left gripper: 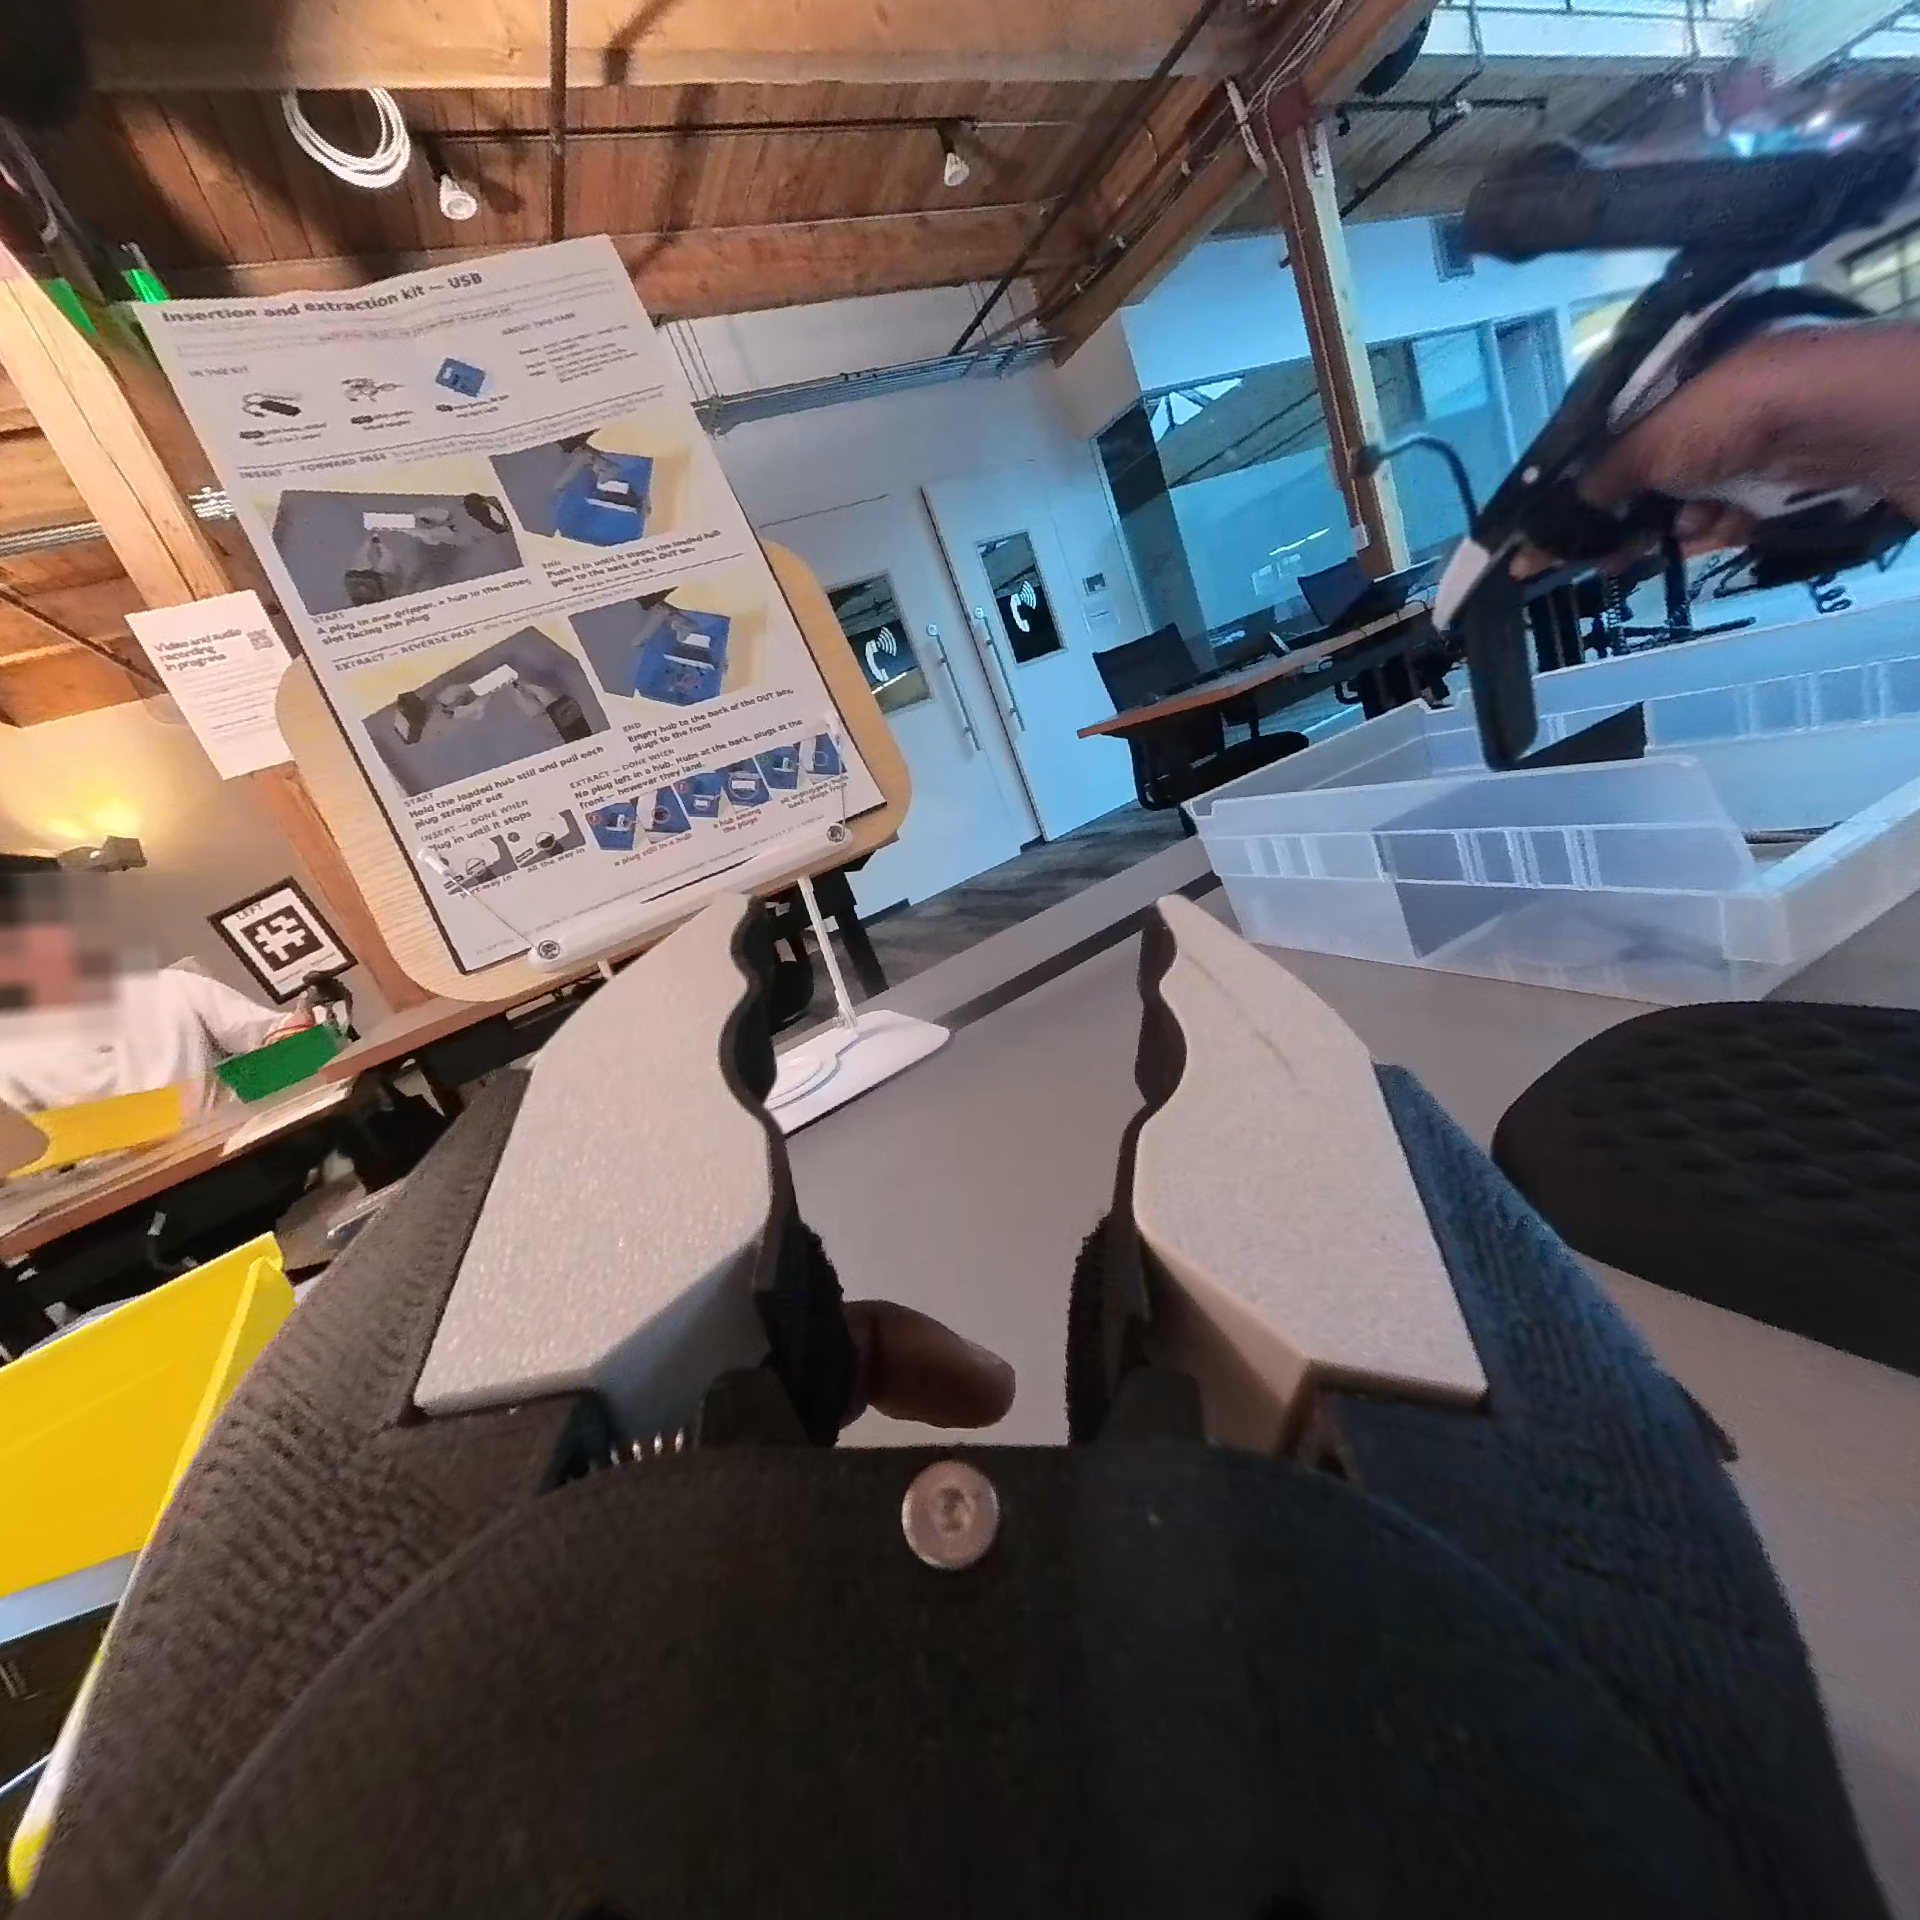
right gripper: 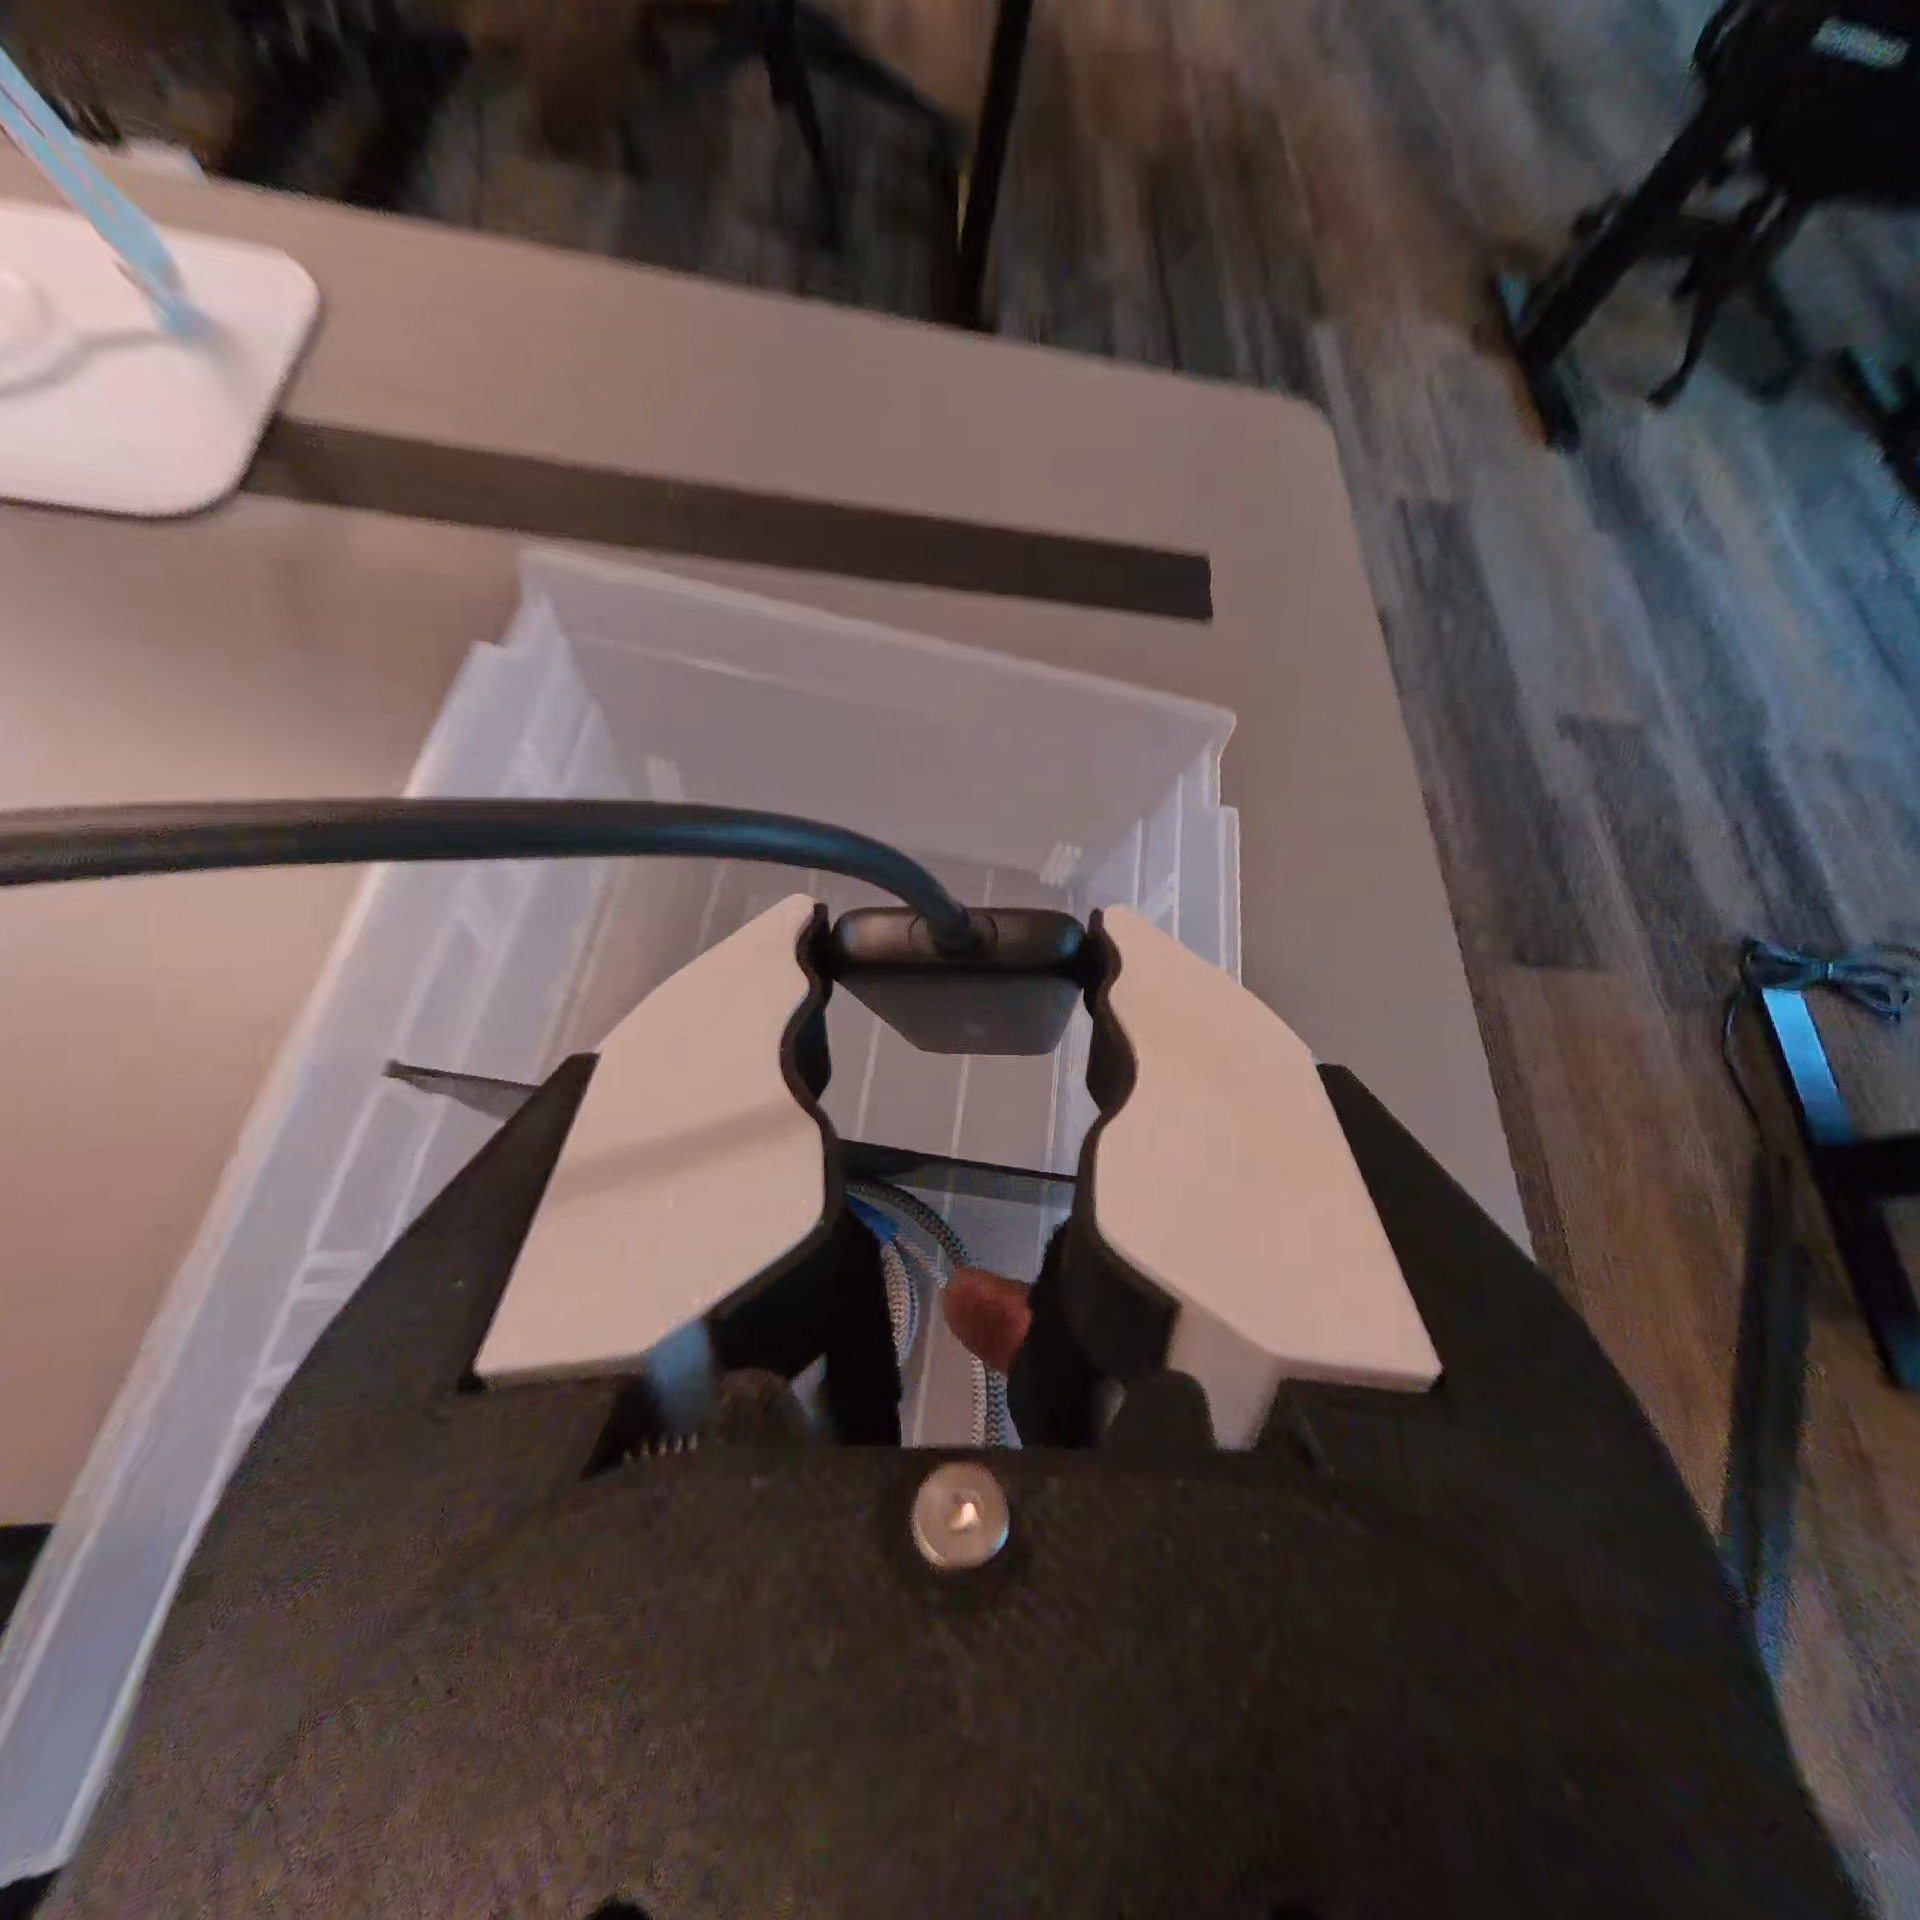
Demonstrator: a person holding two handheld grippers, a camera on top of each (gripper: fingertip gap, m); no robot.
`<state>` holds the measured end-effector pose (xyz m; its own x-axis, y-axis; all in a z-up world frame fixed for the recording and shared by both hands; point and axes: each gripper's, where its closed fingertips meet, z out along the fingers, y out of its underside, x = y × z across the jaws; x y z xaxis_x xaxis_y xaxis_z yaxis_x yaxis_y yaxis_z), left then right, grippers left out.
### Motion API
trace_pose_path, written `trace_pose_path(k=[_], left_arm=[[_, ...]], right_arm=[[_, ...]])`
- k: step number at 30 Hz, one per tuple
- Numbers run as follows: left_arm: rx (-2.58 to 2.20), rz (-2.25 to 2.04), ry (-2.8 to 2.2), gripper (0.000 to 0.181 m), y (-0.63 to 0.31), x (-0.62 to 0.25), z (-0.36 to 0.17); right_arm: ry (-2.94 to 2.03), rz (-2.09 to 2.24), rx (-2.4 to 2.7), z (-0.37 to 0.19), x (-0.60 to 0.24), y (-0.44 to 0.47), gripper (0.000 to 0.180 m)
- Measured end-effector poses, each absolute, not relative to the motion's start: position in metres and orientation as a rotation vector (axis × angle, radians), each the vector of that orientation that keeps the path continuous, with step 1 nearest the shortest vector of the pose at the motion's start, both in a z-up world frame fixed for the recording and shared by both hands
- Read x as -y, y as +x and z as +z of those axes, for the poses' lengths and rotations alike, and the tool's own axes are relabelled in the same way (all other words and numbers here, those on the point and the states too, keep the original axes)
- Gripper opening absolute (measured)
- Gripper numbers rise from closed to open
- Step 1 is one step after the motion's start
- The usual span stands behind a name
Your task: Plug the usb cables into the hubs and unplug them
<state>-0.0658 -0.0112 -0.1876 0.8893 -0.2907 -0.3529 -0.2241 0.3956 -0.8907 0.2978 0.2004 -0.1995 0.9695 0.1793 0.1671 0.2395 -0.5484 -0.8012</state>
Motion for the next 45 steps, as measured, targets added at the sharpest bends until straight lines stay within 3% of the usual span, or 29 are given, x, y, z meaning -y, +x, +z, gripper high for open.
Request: trace_pose_path(k=[9,15,18,20,23,32,39,45], left_arm=[[-0.501,-0.043,-1.189,0.065,-0.066,0.010,-0.189],[-0.503,-0.040,-1.191,0.065,-0.067,0.009,-0.190],[-0.503,-0.037,-1.189,0.065,-0.067,0.009,-0.190],[-0.499,-0.042,-1.189,0.065,-0.067,0.010,-0.189],[-0.505,-0.038,-1.188,0.065,-0.067,0.010,-0.190],[-0.523,-0.024,-1.165,0.064,-0.064,0.011,-0.188],[-0.517,-0.115,-1.179,0.064,-0.061,0.014,-0.188],[-0.560,-0.272,-1.172,0.061,-0.073,0.035,-0.156]], right_arm=[[-2.512,-0.396,0.394,-0.265,-0.224,0.324,0.048],[-2.455,-0.349,0.436,-0.262,-0.229,0.304,0.073],[-2.355,-0.330,0.453,-0.240,-0.228,0.290,0.074],[-2.255,-0.265,0.504,-0.220,-0.223,0.272,0.072],[-2.069,-0.114,0.777,-0.198,-0.211,0.225,0.051],[-1.964,0.125,0.970,-0.191,-0.179,0.150,0.043],[-1.434,0.549,0.927,-0.129,-0.068,0.047,0.071],[-1.281,0.712,0.944,-0.190,-0.007,0.013,0.108]])
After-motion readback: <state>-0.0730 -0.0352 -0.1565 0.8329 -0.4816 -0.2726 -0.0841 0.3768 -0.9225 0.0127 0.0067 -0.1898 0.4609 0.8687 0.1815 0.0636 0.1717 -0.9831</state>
